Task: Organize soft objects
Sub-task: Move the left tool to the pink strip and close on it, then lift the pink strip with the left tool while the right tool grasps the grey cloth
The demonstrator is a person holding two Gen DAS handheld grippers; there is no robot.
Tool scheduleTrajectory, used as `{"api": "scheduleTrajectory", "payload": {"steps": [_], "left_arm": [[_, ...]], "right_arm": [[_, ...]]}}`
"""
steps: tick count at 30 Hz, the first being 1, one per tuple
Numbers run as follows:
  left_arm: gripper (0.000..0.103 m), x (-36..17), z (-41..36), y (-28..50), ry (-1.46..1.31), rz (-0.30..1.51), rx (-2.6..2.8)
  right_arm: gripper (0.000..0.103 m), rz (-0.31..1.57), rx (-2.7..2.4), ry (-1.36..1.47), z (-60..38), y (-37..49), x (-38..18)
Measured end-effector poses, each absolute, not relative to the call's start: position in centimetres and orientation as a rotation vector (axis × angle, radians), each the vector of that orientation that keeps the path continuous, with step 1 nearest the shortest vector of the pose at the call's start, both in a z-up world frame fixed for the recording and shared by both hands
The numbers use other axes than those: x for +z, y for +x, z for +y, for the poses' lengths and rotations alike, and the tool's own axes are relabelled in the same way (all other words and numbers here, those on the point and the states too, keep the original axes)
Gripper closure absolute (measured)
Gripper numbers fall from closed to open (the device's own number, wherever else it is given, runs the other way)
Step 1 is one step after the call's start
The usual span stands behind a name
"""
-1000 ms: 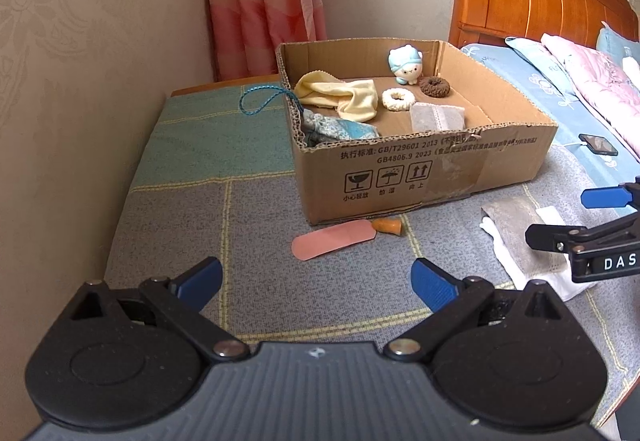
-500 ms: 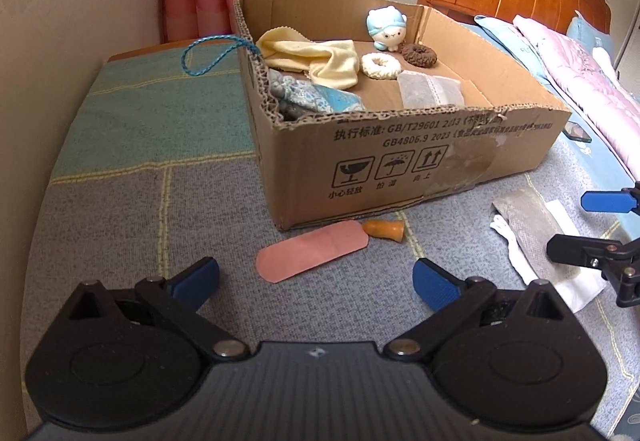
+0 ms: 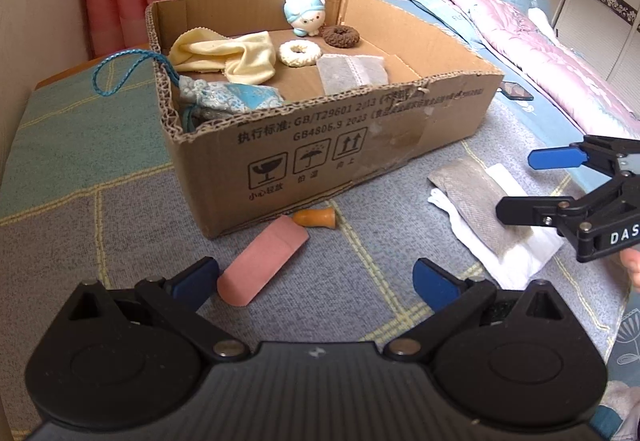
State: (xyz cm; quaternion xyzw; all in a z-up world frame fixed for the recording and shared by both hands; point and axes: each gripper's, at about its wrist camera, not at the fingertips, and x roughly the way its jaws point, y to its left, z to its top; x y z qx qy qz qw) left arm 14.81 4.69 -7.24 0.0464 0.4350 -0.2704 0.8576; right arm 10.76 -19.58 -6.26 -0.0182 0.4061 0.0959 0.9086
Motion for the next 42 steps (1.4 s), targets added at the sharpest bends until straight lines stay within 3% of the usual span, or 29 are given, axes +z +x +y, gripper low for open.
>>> {"api": "scheduleTrajectory", "payload": {"steps": [23, 28, 31, 36, 39, 42], "left_arm": [[0.004, -7.1, 2.8, 12.8, 0.293, 0.895, -0.571], [0.038, -6.8, 3.3, 13.4, 0.264, 0.870, -0.493], [0.053, -6.6, 3.4, 13.6, 0.257, 0.856, -0.488], [0.064, -6.6, 3.5, 13.7, 0.235, 0.859, -0.516], [0.081, -6.5, 3.4, 13.5, 0.226, 0.861, -0.511], [0.085, -6.5, 3.5, 13.4, 0.219, 0.857, -0.500]], "right_arm": [[0.000, 0.841, 0.206, -0.039, -19.5, 10.3, -6.3], [0.000, 0.839, 0.217, -0.053, -19.1, 10.1, -6.3], [0.000, 0.839, 0.221, -0.056, -19.1, 10.0, -6.2], [0.000, 0.841, 0.230, -0.058, -18.9, 10.1, -6.3], [0.000, 0.839, 0.239, -0.063, -18.7, 10.0, -6.2], [0.000, 0.837, 0.254, -0.063, -18.4, 9.8, -6.1]]}}
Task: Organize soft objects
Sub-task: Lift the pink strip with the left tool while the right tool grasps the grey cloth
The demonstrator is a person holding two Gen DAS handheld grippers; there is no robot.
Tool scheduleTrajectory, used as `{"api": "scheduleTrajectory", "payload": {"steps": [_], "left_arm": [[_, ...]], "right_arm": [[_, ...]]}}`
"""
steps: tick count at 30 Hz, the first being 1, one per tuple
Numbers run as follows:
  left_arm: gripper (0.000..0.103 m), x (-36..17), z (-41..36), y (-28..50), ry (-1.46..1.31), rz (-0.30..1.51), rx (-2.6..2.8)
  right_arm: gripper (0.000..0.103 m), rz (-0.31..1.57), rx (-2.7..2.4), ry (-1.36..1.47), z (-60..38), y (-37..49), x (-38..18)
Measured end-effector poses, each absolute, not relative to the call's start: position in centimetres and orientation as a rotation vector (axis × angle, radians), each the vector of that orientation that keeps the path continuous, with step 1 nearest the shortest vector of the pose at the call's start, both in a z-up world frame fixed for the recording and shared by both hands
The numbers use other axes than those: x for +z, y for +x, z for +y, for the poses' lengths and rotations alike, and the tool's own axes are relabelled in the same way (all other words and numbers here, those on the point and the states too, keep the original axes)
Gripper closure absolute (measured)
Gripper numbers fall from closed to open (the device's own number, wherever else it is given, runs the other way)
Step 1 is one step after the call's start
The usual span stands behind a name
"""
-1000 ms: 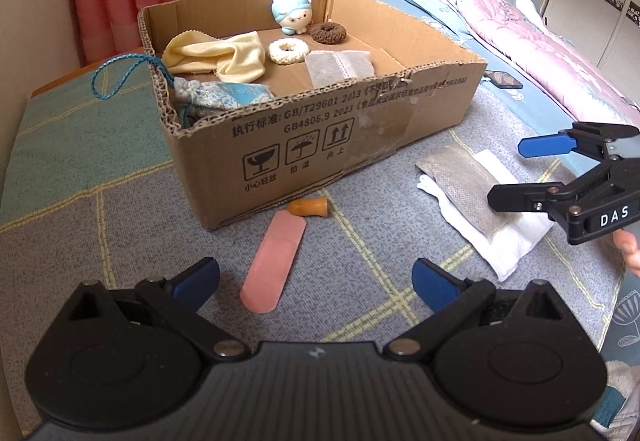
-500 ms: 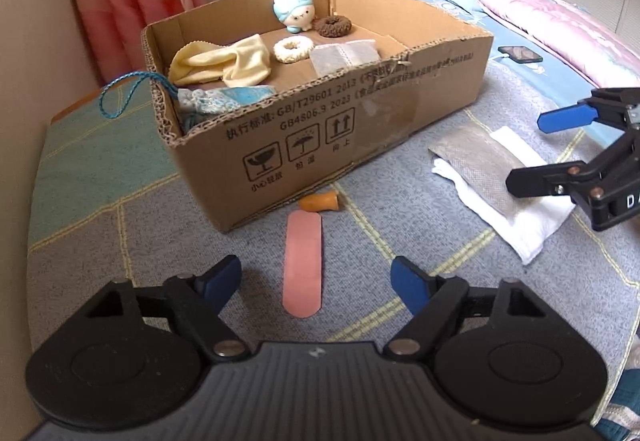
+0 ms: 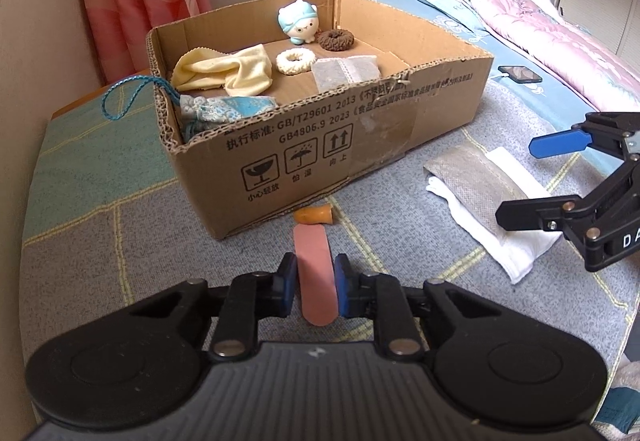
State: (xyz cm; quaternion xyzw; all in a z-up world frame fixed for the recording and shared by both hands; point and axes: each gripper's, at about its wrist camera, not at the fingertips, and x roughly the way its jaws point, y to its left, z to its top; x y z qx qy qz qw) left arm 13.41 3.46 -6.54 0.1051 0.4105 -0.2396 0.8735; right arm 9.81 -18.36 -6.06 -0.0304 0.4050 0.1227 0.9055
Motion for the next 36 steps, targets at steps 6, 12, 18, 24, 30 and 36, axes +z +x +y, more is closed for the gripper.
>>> {"api": "scheduleTrajectory", "payload": {"steps": [6, 12, 18, 24, 30, 36], "left_arm": [[0.085, -6.5, 3.4, 13.4, 0.216, 0.857, -0.503], [0.085, -6.6, 3.5, 13.3, 0.210, 0.856, -0.506], [0.085, -6.6, 3.7, 13.3, 0.206, 0.857, -0.513], [0.085, -6.4, 3.8, 13.1, 0.194, 0.864, -0.509], [0.085, -5.4, 4.2, 12.3, 0.184, 0.857, -0.516], [0.085, -4.6, 4.4, 11.6, 0.181, 0.843, -0.516]], "right_arm": [[0.002, 0.852, 0.300, -0.059, -17.5, 9.9, -6.3], [0.011, 0.879, 0.312, -0.044, -16.5, 11.0, -7.3], [0.014, 0.859, 0.282, -0.102, -15.6, 11.6, -7.6], [0.040, 0.842, 0.252, -0.115, -15.9, 11.3, -7.3], [0.058, 0.828, 0.261, -0.105, -16.2, 10.6, -6.6], [0.062, 0.827, 0.283, -0.092, -16.3, 10.0, -5.8]]}}
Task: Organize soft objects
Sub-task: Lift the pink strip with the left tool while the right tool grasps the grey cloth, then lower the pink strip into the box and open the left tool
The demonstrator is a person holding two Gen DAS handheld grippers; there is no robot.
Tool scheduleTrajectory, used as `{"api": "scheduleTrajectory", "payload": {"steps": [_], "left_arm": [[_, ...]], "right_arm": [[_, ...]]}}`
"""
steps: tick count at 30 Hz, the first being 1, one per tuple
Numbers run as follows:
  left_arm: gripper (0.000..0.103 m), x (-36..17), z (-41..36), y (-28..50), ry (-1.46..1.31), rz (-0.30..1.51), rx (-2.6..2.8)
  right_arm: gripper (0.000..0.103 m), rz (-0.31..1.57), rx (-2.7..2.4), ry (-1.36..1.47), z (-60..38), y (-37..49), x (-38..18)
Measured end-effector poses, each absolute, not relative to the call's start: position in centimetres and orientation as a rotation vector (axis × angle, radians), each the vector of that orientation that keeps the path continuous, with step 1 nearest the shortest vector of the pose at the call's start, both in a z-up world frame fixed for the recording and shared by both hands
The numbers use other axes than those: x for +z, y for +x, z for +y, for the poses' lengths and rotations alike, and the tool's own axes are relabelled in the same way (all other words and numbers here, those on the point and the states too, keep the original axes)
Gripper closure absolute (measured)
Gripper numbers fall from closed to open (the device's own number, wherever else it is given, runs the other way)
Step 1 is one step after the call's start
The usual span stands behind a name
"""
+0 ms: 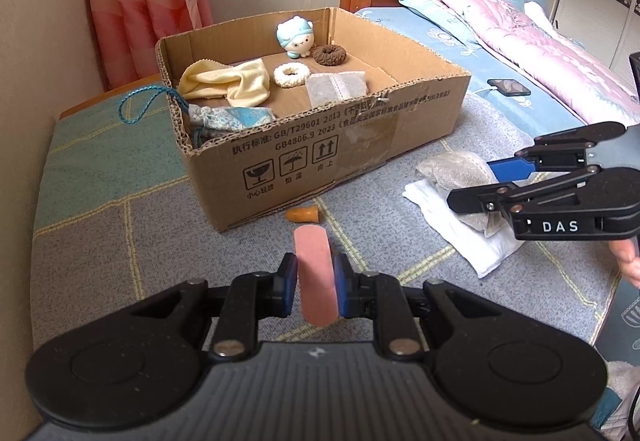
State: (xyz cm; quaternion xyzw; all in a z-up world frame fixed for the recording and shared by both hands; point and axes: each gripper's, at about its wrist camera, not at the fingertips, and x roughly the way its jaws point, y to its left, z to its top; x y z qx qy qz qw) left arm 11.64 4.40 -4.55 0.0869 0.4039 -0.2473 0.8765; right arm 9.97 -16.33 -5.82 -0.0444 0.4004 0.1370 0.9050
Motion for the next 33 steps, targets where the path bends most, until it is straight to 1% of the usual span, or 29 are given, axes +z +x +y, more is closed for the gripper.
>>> {"api": "scheduleTrajectory", "payload": {"steps": [8, 17, 25, 30, 31, 32, 33], "left_arm": [[0.085, -3.4, 4.3, 10.8, 0.171, 0.831, -0.534], [0.085, 0.0, 3.3, 10.5, 0.172, 0.760, -0.570], [0.085, 3.8, 0.8, 14.4, 0.199, 0.640, -0.579], [0.084, 3.8, -1.1, 19.0, 0.198, 0.634, -0.551], [0.083, 3.5, -1.3, 19.9, 0.191, 0.628, -0.536], [0.078, 3.2, -1.5, 20.6, 0.190, 0.618, -0.525], [0.063, 2.9, -1.6, 21.3, 0.189, 0.618, -0.515]], "right_arm": [[0.064, 0.802, 0.281, -0.109, -16.7, 8.8, -4.7], [0.064, 0.746, 0.285, -0.155, -17.3, 7.7, -2.4], [0.064, 0.668, 0.286, -0.182, -18.3, 7.8, 0.3], [0.064, 0.642, 0.286, -0.195, -18.8, 8.1, 1.0], [0.064, 0.640, 0.284, -0.198, -18.8, 8.3, 1.1], [0.064, 0.639, 0.284, -0.200, -18.9, 8.3, 1.1], [0.064, 0.638, 0.285, -0.202, -18.9, 8.4, 1.1]]}}
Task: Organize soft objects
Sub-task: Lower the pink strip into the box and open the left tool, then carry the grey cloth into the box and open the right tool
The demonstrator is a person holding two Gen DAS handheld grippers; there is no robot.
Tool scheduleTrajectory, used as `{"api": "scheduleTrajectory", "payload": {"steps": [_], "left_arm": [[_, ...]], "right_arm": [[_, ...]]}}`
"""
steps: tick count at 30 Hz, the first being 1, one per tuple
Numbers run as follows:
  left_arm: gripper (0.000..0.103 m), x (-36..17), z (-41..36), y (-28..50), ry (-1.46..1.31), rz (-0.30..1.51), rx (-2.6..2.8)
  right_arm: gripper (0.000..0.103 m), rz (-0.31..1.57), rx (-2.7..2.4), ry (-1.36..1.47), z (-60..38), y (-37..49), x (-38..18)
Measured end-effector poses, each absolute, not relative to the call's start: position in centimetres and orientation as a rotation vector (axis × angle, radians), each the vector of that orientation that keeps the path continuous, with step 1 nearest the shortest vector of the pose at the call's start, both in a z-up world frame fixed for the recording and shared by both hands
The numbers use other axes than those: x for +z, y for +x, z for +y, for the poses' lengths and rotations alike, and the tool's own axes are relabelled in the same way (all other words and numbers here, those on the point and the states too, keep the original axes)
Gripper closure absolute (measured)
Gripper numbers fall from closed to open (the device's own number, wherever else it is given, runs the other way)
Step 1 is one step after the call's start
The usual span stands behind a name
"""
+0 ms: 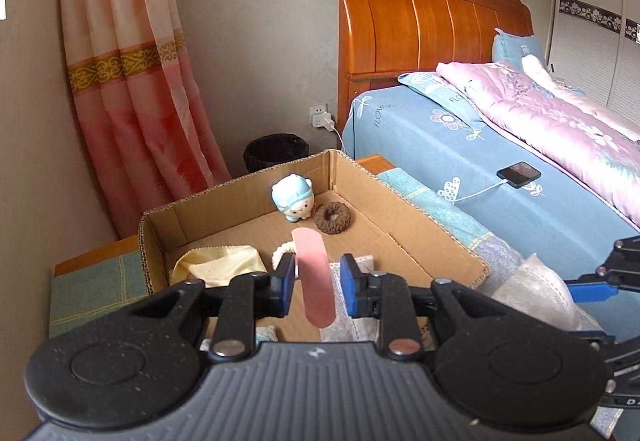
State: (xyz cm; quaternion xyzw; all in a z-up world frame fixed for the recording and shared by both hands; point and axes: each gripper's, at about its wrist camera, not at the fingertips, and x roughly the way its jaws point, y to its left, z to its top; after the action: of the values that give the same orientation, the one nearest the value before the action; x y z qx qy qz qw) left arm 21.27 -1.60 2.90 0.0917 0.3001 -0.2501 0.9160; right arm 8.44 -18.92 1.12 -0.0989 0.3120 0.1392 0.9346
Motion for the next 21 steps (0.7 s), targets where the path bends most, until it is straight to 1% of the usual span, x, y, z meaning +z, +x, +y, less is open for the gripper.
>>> {"api": "scheduleTrajectory", "payload": {"steps": [1, 3, 7, 8, 10, 15, 21], "left_arm": [[0.044, 2.5, -1.6, 21.7, 0.187, 0.625, -0.487], [0.027, 2.1, -1.3, 21.6, 0.183, 0.612, -0.445], [0.013, 2.0, -0.3, 19.8, 0.147, 0.628, -0.445], [0.011, 2.1, 0.0, 19.0, 0.139, 0.623, -0.438], [0.003, 2.3, 0.6, 17.3, 0.127, 0.608, -0.419], [0.001, 2.5, 1.6, 13.6, 0.112, 0.616, -0.377], [0.001, 2.2, 2.8, 11.4, 0.117, 0.617, -0.293]], "right_arm": [[0.064, 0.636, 0.284, -0.205, -18.9, 8.5, 1.2], [0.064, 0.635, 0.284, -0.206, -19.0, 8.7, 1.3], [0.064, 0.631, 0.282, -0.206, -19.0, 9.1, 1.4], [0.064, 0.631, 0.283, -0.205, -19.0, 9.3, 1.4], [0.064, 0.631, 0.283, -0.204, -19.1, 9.7, 1.5], [0.064, 0.623, 0.289, -0.200, -18.9, 11.1, 2.2], [0.064, 0.618, 0.318, -0.212, -17.7, 14.4, 3.6]]}}
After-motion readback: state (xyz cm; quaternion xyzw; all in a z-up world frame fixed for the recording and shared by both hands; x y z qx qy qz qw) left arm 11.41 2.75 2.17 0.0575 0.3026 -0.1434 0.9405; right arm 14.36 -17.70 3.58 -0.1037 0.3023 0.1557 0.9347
